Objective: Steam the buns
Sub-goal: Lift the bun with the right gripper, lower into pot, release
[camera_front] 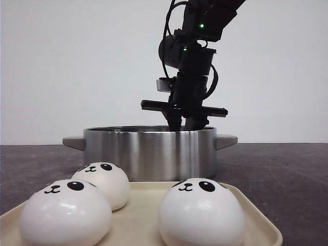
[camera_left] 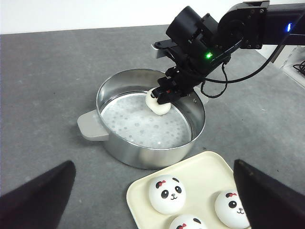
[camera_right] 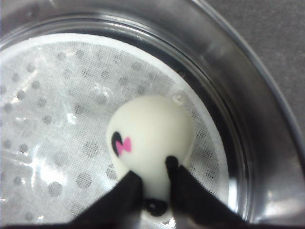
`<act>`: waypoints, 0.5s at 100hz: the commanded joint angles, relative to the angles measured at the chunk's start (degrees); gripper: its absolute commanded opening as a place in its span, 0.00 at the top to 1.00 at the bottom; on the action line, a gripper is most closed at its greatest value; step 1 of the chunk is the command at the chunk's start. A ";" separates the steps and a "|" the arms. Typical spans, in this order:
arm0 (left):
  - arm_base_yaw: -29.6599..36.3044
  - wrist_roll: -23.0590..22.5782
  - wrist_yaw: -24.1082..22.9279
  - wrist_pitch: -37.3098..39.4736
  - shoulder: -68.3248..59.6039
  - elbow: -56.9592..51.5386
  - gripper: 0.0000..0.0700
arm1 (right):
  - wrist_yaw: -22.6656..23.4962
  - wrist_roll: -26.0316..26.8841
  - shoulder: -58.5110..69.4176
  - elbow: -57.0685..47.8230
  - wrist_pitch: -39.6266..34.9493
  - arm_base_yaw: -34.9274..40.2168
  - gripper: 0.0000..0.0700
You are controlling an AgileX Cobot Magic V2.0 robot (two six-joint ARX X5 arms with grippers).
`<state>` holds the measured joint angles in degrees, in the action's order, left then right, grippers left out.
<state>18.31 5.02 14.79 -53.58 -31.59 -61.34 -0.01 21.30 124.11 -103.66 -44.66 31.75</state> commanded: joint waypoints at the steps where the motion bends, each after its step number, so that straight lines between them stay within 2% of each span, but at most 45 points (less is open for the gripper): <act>1: 0.26 -0.98 -0.22 0.44 -0.33 -0.63 0.04 | -0.04 1.20 1.40 -0.96 0.59 0.26 0.44; 7: 0.26 -0.98 -0.22 0.44 -0.33 -0.63 0.04 | -0.07 1.90 1.40 -0.96 0.72 0.28 0.37; 39: 0.26 -0.96 -0.20 0.33 -0.33 -0.63 0.04 | 0.02 3.80 1.33 -2.21 0.85 0.50 0.37; 50: 0.26 -0.94 -0.20 0.07 -0.33 -0.63 0.04 | -0.07 2.97 1.07 -6.78 -2.27 0.83 0.37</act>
<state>18.31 5.02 14.79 -53.84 -31.59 -61.32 0.01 24.32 124.27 -105.95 -46.22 31.94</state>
